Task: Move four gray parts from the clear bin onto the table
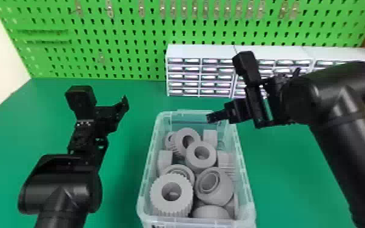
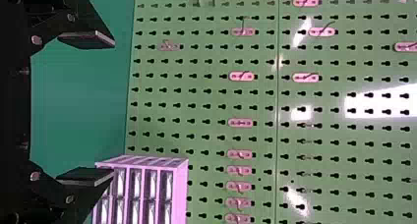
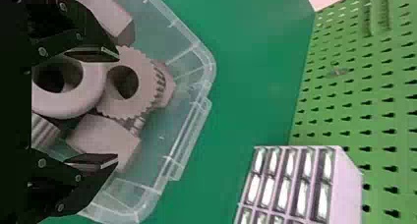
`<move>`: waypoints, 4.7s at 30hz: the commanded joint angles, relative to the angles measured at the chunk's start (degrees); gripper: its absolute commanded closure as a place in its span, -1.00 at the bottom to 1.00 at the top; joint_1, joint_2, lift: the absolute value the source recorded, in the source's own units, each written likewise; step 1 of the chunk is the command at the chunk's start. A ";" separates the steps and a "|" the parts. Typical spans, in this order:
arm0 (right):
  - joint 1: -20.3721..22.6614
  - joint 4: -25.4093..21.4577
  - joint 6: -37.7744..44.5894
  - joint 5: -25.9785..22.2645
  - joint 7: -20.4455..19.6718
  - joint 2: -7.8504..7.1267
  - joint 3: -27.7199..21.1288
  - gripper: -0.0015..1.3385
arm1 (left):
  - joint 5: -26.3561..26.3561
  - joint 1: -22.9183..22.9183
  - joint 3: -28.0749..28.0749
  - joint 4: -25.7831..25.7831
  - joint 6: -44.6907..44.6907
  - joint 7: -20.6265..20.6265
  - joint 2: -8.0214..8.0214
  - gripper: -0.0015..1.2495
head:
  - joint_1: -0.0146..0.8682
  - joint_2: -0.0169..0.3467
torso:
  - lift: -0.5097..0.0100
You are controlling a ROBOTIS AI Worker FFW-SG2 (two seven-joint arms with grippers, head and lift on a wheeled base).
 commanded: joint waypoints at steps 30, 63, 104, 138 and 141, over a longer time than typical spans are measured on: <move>-4.17 13.12 -1.95 -1.63 0.08 0.70 8.97 -0.23 | 0.95 -0.28 -0.23 0.52 0.26 0.09 0.58 -0.47 | 0.60 -0.51 | 0.76; -5.40 20.59 -7.75 -2.42 0.08 1.05 13.36 -0.31 | 1.56 -0.81 -0.93 0.79 0.26 0.53 0.58 -0.47 | 0.60 -0.51 | 0.76; -6.02 24.37 -10.48 -3.74 0.08 1.49 16.79 0.31 | 2.18 -0.46 -0.32 0.79 0.17 0.62 0.66 -0.46 | 0.60 -0.51 | 0.76; -4.79 11.54 -2.83 0.48 0.08 1.05 8.17 0.40 | 2.53 -0.19 -0.49 0.79 0.17 0.62 0.84 -0.46 | 0.60 -0.51 | 0.76; -4.61 10.05 -2.04 1.01 0.08 1.05 7.12 0.40 | 2.53 -0.19 -0.49 0.79 0.17 0.62 0.84 -0.46 | 0.60 -0.51 | 0.76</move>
